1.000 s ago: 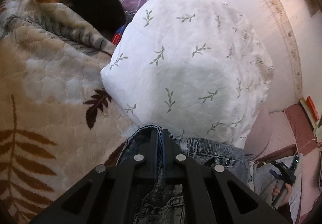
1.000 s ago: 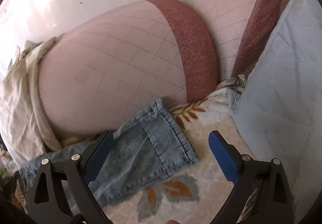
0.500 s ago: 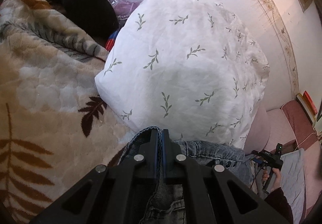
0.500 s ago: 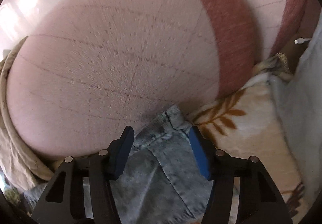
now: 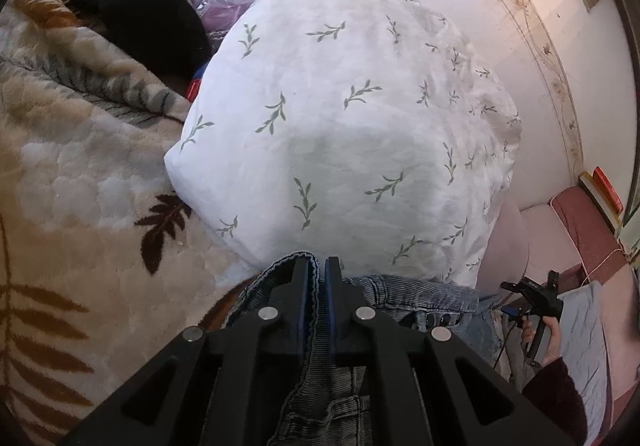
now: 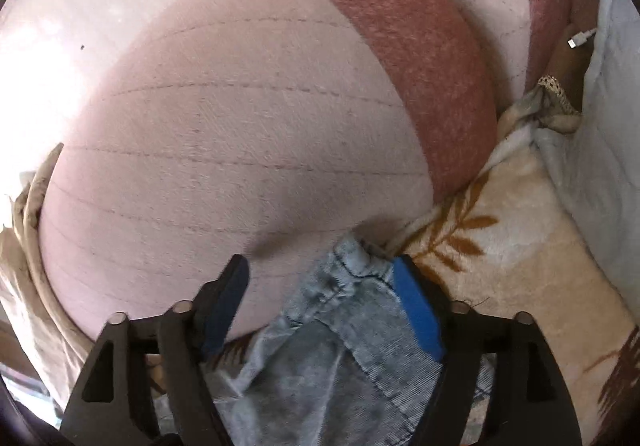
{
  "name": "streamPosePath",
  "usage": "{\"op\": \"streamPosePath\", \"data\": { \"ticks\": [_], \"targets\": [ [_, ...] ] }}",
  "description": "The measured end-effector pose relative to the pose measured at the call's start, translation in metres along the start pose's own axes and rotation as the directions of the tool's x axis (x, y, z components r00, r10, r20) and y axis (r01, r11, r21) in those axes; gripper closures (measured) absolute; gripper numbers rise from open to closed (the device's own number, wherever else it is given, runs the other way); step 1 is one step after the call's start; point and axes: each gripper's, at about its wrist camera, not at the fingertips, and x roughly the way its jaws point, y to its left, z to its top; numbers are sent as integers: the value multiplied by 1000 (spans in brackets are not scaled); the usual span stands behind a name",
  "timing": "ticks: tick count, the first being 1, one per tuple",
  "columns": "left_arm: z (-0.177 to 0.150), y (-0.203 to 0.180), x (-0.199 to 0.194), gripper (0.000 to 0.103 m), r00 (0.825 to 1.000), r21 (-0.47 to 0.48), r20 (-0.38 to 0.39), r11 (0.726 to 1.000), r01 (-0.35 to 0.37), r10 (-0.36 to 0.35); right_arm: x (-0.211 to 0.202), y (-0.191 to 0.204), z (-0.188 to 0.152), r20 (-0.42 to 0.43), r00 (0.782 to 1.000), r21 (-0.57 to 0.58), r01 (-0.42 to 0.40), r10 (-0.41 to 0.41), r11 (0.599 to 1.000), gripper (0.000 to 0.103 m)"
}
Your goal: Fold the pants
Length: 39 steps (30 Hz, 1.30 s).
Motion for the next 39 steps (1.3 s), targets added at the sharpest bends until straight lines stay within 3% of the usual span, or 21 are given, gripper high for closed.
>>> {"op": "streamPosePath", "data": {
  "ticks": [3,8,11,13,15,18,22,30,39],
  "targets": [
    [-1,0,2,98,1000,16,3,1000,2,-2,10,19,-4,-30,993,-43,112,-113,993,26],
    [-1,-5,-4,98,999,44,24,998,39,-40,17,18,-3,-42,996,-19,84,-85,996,28],
    [0,-3,-8,99,997,27,37,997,69,-70,22,-4,1,-58,996,-22,68,-69,997,44],
    [1,-2,-7,99,996,22,36,997,80,-81,36,4,-3,-81,990,-44,110,-113,993,69],
    [0,-2,-6,99,996,24,37,996,82,-83,46,-3,-6,-115,983,-20,142,-143,990,76],
    [0,1,-5,99,995,16,35,996,93,-94,52,-7,-8,-98,989,8,116,-115,993,88],
    [1,0,-10,99,993,9,43,994,110,-110,50,-4,-19,-69,990,-21,121,-122,992,92],
    [-4,-32,-64,99,981,24,102,987,162,-163,-30,-16,-53,28,1000,-40,3,-2,999,92],
    [-53,-59,-201,99,979,71,129,987,147,-155,-166,-77,-112,69,988,49,-143,139,989,92]
  ]
}}
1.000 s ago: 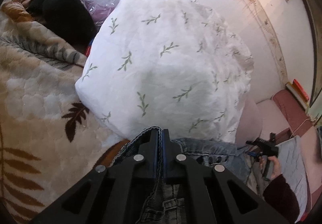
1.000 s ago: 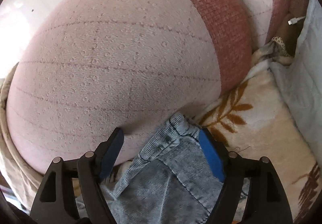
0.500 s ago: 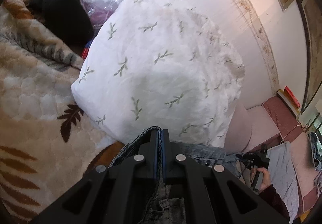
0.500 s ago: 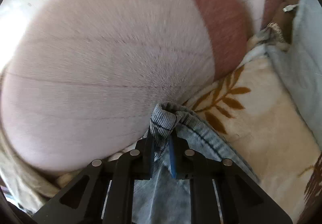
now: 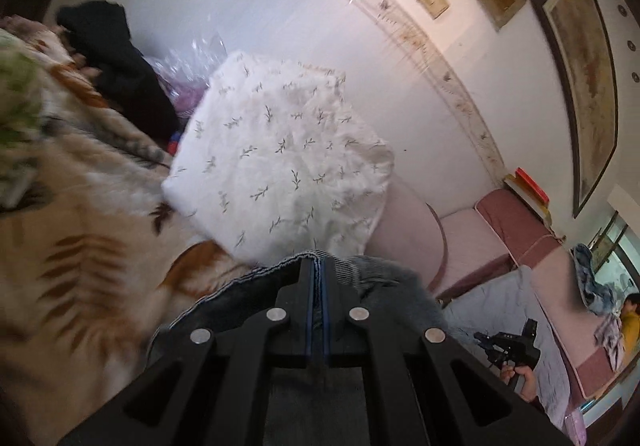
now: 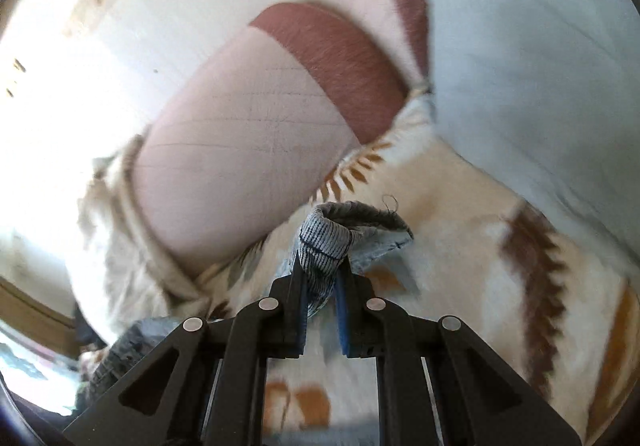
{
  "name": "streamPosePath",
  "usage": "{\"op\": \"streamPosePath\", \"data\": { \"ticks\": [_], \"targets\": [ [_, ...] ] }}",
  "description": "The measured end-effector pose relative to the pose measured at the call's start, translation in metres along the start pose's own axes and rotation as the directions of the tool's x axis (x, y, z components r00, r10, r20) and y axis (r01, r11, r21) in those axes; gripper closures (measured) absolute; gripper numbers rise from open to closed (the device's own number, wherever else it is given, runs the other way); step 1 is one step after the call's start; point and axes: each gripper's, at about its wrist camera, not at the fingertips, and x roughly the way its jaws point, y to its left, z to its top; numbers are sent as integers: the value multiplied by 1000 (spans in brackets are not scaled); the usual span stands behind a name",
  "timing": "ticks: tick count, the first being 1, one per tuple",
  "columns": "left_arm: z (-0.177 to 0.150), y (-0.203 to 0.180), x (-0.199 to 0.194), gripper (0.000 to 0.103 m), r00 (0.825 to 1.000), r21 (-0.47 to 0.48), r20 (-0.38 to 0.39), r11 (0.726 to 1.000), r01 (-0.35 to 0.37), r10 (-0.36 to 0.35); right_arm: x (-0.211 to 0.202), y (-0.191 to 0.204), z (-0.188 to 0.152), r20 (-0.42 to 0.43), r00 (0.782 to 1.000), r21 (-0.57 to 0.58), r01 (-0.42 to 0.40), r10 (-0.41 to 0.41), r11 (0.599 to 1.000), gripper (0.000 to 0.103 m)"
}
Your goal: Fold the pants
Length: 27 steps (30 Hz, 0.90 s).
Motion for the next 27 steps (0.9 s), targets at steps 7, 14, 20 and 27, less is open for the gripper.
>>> {"op": "streamPosePath", "data": {
  "ticks": [7,14,20,27],
  "targets": [
    [-56,5,-92,99,997,-40,-29,997,-70,68,-78,-60,-55,-35,998,100,-47,50,994,92],
    [-111,45,-100,99,967,-94,-145,970,-223,209,-89,-113,-125,-146,989,147,-14,36,989,92],
    [-137,69,-107,99,952,-139,-187,952,-271,244,-85,-147,-164,-189,980,215,-22,64,976,92],
    [-154,81,-109,98,937,-148,-214,939,-310,276,-86,-151,-167,-216,970,196,-71,113,978,86]
  ]
}}
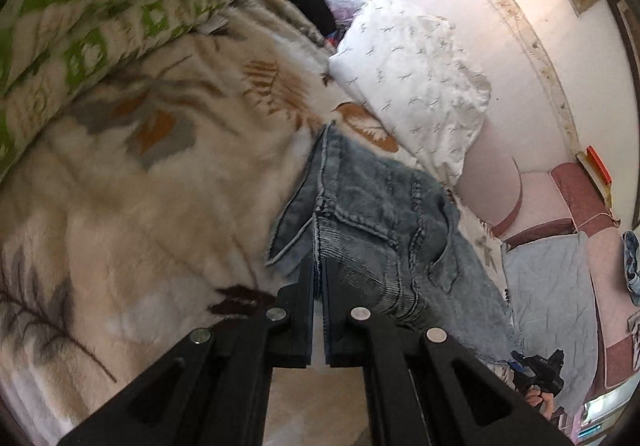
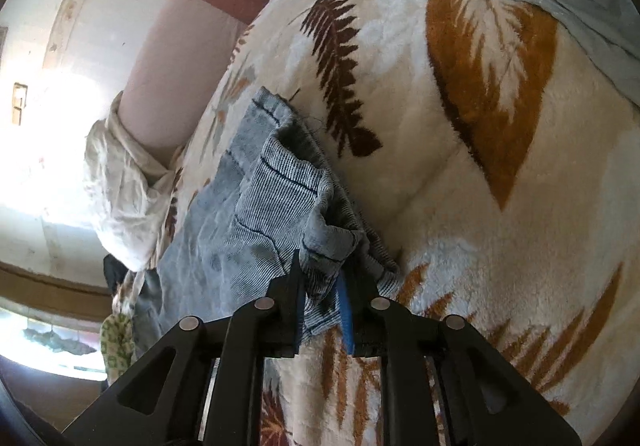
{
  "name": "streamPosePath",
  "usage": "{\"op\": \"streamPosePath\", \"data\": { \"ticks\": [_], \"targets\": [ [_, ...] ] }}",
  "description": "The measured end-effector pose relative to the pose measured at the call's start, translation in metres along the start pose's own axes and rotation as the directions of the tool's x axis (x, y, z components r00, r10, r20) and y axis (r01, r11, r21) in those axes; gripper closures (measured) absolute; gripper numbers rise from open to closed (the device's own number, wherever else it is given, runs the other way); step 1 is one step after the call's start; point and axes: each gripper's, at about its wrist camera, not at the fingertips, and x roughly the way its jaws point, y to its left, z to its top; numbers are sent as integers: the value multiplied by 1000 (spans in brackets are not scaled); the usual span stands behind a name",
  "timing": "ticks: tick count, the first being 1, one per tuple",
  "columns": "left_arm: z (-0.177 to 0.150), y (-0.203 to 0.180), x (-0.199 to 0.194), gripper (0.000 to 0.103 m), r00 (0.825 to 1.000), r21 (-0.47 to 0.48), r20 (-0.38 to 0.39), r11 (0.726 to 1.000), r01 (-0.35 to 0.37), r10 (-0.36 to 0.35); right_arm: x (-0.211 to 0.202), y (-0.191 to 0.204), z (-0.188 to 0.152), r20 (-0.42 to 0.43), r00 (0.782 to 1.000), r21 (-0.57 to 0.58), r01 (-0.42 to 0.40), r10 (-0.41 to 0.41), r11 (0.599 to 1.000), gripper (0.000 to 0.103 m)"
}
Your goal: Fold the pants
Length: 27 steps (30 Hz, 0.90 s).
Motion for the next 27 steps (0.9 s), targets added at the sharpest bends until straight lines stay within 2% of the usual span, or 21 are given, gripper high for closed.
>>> {"op": "streamPosePath", "data": {
  "ticks": [3,4,6,9,12,16,19,23,27],
  "targets": [
    [-2,1,-7,98,1000,5,22,1000,-18,18,-9,3,3,-8,1000,-11,-25,25,1000,72],
    [-2,-1,-15,98,996,16,56,998,-66,65,-14,4,5,-1,999,-12,-39,39,999,64],
    [3,-2,-31,98,989,18,114,995,-95,93,-29,9,8,49,998,-34,-27,29,999,54],
    [11,-6,-61,98,978,-9,201,999,-50,51,-51,21,10,142,990,-89,-9,21,996,54],
    [13,-36,-73,98,974,62,227,998,-5,-9,-53,38,5,148,986,-150,-47,69,988,54],
    [8,-94,-53,98,980,165,182,985,45,-75,-34,69,-10,95,993,-250,-40,65,967,56],
    [-2,-134,-16,98,992,211,99,976,62,-84,-19,85,-19,55,996,-288,-53,72,956,56],
    [-22,-158,37,98,999,259,-4,964,51,-52,4,96,-27,21,999,-304,-28,36,952,56],
    [-41,-159,69,98,997,304,-65,953,-9,30,21,98,-32,-12,1000,-318,-8,4,948,56]
  ]
}}
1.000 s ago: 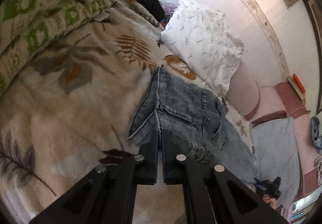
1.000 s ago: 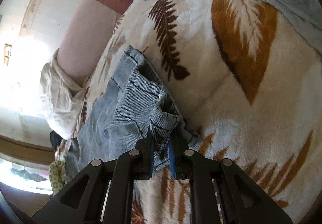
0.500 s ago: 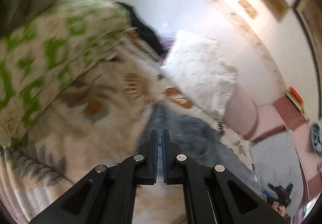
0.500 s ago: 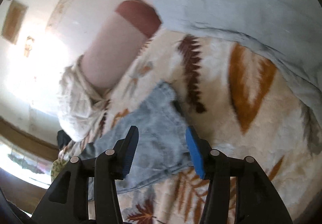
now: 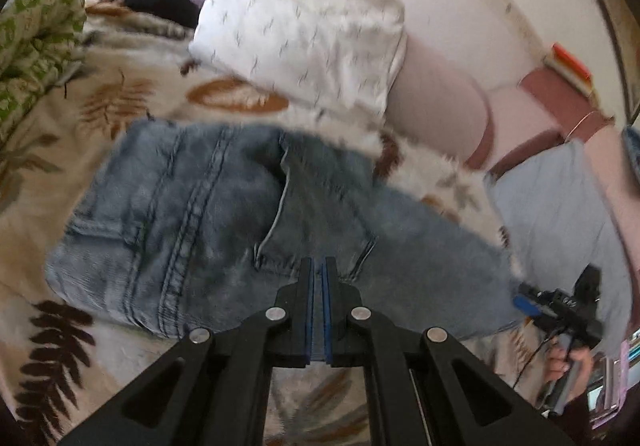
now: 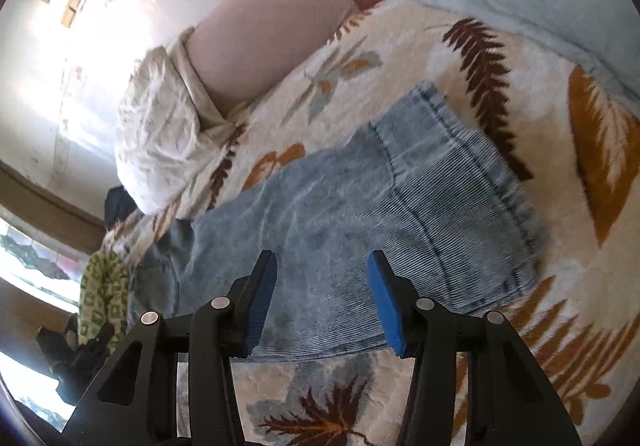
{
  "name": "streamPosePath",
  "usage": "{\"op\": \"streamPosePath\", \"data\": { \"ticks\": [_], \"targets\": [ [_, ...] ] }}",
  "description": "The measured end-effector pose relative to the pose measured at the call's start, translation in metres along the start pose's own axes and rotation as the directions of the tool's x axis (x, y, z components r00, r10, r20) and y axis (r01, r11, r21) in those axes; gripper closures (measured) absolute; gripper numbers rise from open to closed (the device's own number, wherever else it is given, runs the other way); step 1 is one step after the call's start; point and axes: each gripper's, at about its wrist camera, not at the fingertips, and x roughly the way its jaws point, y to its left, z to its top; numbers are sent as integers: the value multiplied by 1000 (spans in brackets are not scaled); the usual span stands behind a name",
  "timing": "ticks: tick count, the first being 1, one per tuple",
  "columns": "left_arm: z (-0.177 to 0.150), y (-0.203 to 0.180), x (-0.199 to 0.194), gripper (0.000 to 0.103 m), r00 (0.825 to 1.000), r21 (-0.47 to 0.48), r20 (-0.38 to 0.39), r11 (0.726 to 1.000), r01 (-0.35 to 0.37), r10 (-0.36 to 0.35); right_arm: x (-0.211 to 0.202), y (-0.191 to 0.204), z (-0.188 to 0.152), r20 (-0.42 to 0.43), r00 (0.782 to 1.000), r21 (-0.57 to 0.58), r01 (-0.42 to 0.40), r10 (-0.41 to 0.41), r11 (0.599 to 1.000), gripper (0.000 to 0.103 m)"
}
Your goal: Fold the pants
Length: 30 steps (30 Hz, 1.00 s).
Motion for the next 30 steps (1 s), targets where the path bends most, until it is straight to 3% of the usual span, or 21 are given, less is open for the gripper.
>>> {"op": "streamPosePath", "data": {
  "ticks": [4,7,10,15,20,22,24,26,27,30],
  "targets": [
    [-13,24,23,98,991,-25,-95,995,-97,94,15,6,-7,-42,998,-61,45,-48,997,56],
    [-19,46,32,98,987,-77,-139,993,-86,75,27,0,-12,-70,990,-90,118,-124,989,59],
    [-24,53,30,97,988,-72,-145,995,-68,57,34,-10,-16,-97,985,-94,133,-142,987,63],
    [-34,58,28,98,987,-31,-148,997,-66,61,29,-18,-24,-120,985,-93,116,-127,989,62],
    [-31,63,29,98,989,-68,-146,997,-36,26,27,-25,-23,-129,989,-37,74,-79,997,63],
    [-28,60,25,98,992,-78,-125,996,-41,31,25,-25,-22,-137,988,-27,65,-68,998,63],
    [-25,47,14,98,996,-20,-67,998,-58,56,16,-29,-14,-146,989,20,20,-17,1000,60],
    [-22,30,3,98,997,62,8,995,-73,73,-5,-38,-2,-75,996,80,-47,53,996,60],
    [-20,24,-2,97,998,87,38,994,-61,58,-23,-43,7,1,998,91,-64,64,994,59],
    [-17,8,-10,89,996,131,94,991,-23,10,-61,-61,29,173,981,140,-114,89,984,57]
  ]
}}
